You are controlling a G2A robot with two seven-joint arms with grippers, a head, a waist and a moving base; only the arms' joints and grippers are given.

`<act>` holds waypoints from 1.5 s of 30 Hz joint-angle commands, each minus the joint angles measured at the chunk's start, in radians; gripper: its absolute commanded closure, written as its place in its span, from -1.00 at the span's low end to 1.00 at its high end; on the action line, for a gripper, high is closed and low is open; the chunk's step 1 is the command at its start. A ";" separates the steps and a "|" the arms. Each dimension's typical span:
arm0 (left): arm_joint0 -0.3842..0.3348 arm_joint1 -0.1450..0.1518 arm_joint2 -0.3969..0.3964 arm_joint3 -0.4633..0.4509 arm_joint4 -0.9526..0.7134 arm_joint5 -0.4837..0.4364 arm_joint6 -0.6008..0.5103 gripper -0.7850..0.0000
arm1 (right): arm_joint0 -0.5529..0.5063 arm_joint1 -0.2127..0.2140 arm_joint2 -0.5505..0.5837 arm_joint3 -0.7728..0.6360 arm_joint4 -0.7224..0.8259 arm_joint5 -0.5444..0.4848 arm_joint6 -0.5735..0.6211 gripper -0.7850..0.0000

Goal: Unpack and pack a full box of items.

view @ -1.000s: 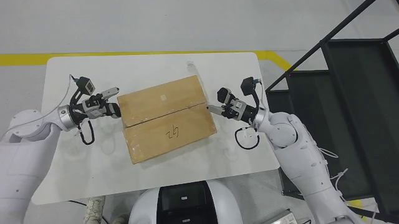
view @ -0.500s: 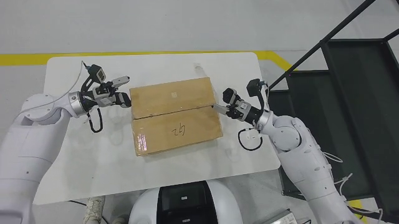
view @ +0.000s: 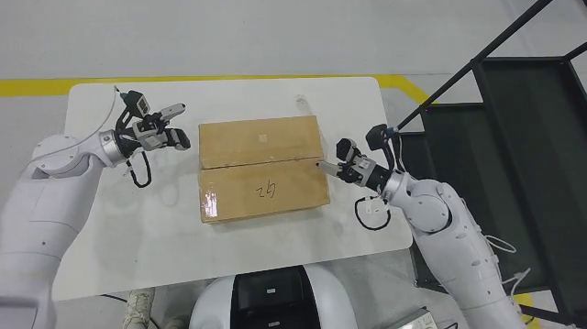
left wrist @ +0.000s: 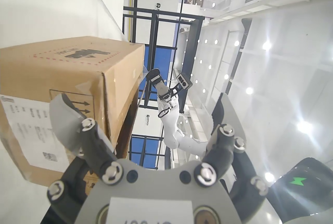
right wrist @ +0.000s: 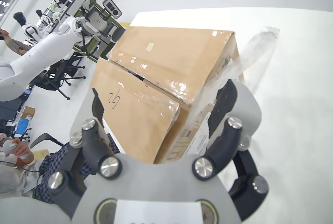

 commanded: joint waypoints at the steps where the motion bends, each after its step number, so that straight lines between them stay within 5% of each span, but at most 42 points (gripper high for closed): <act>1: 0.023 0.010 -0.030 -0.004 0.000 -0.005 0.005 -1.00 | -0.027 0.004 0.011 -0.017 -0.001 0.026 0.026 -1.00; 10: 0.153 0.051 -0.157 -0.121 0.016 -0.002 0.045 -1.00 | -0.094 0.015 -0.012 -0.081 0.082 0.068 0.194 -1.00; 19: 0.231 0.067 -0.214 -0.242 0.060 0.029 0.103 -1.00 | 0.004 0.012 -0.079 -0.020 0.152 0.032 0.215 -1.00; 32: 0.250 0.070 -0.245 -0.246 0.058 0.056 0.118 -1.00 | 0.146 0.003 -0.179 0.080 0.180 0.023 0.222 -1.00; 45: 0.250 0.066 -0.245 -0.250 0.061 0.062 0.115 -1.00 | 0.133 0.015 -0.161 0.074 0.213 -0.091 0.187 -1.00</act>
